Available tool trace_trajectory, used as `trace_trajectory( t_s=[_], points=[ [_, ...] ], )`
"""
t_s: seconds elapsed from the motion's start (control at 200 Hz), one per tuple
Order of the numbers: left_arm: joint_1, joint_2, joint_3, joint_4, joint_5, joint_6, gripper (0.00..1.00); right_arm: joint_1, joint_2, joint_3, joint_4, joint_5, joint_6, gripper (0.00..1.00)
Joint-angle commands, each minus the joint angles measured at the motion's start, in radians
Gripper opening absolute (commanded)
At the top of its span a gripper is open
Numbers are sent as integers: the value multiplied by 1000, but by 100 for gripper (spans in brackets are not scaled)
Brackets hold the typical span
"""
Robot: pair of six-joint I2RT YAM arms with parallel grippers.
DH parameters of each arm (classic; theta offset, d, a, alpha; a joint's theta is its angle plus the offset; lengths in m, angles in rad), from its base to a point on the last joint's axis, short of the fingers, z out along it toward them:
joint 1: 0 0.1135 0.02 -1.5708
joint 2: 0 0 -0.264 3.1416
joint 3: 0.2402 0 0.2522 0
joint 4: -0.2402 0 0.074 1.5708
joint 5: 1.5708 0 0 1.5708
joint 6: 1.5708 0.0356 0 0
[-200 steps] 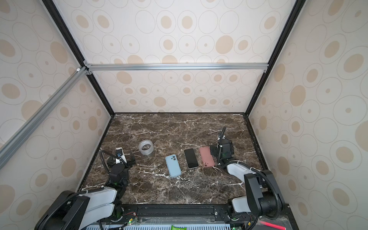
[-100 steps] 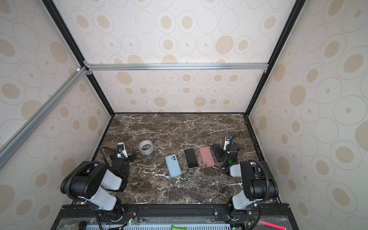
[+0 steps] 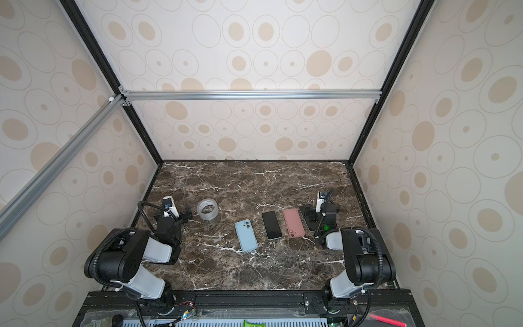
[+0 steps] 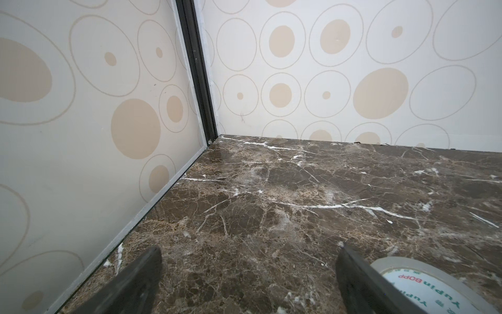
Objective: Take the phone out of the phone case
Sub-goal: Reset both arms
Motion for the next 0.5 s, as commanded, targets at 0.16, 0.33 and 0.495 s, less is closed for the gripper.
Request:
trace_trajectory(
  t_s=[0.16,0.33,0.495],
  points=[
    [5,-7,0,6,4,-6,99,8,0,12,5,-3,-23,100],
    [5,-7,0,6,5,-6,99,12,-23,-49,96,-97,-64,100],
    [5,-7,0,6,5,-6,99,14,19,-239,500,158,35,100]
  ],
)
